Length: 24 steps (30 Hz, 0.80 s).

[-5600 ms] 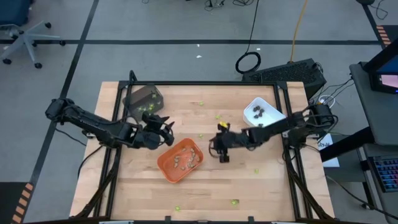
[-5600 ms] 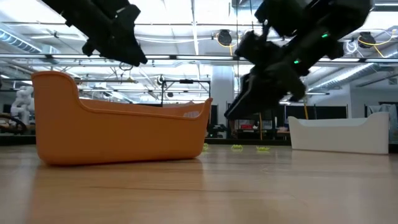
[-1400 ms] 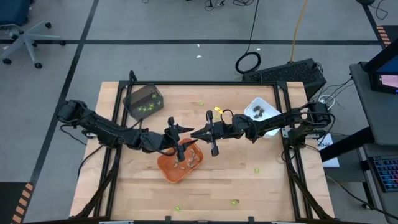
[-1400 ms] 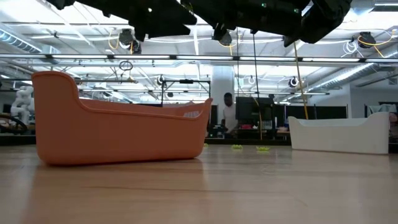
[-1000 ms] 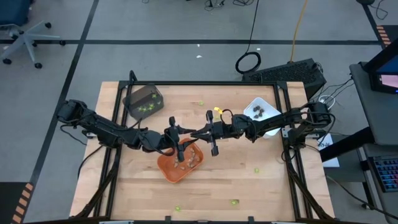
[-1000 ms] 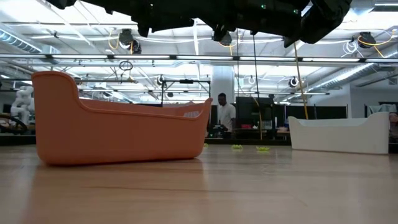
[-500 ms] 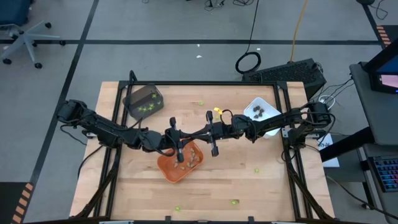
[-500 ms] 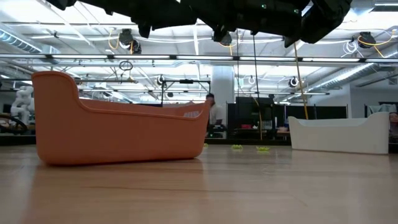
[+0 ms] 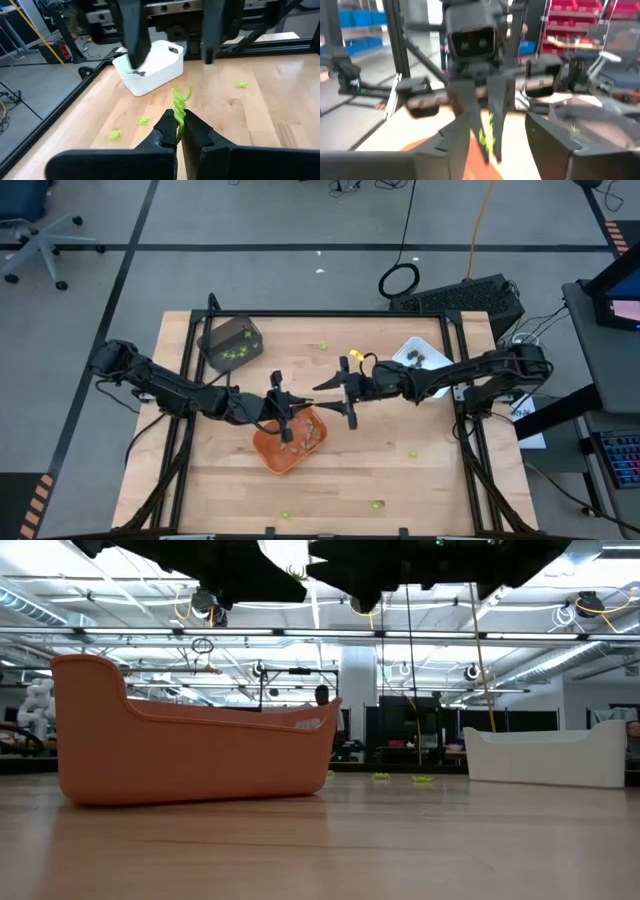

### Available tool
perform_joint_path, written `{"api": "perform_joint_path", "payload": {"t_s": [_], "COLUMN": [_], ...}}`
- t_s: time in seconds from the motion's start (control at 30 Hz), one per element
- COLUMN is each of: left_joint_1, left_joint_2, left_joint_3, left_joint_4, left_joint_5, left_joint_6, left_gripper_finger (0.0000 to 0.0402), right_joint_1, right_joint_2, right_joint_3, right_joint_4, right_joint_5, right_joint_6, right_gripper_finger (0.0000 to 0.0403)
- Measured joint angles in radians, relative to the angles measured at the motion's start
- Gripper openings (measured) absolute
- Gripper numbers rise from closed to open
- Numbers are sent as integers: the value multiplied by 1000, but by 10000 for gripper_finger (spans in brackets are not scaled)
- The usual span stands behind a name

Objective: Sort Halloween decoration
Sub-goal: Put the green spider toy into the black bin

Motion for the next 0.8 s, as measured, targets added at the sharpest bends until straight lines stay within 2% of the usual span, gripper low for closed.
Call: {"api": "perform_joint_path", "payload": {"t_s": [0.13, 0.33, 0.6, 0.7, 0.8], "left_joint_1": [5, 7, 21, 26, 24], "left_joint_2": [-30, -83, -157, -174, -171], "left_joint_3": [0, 0, 0, 0, 0], "left_joint_4": [-97, -206, -220, -266, -307], "left_joint_5": [-4, -11, -77, -84, -94], "left_joint_6": [-19, -53, -103, -34, 119], "left_gripper_finger": [1, 1, 0, 0, 0], "right_joint_1": [6, 49, 102, 107, 107], "right_joint_2": [-33, -4, 24, 24, 24], "right_joint_3": [0, 0, 0, 0, 0], "right_joint_4": [-150, -296, -278, -285, -298], "right_joint_5": [0, -8, -7, -6, -5], "right_joint_6": [8, 37, -29, -53, -79], "right_gripper_finger": [201, 205, 205, 204, 200]}}
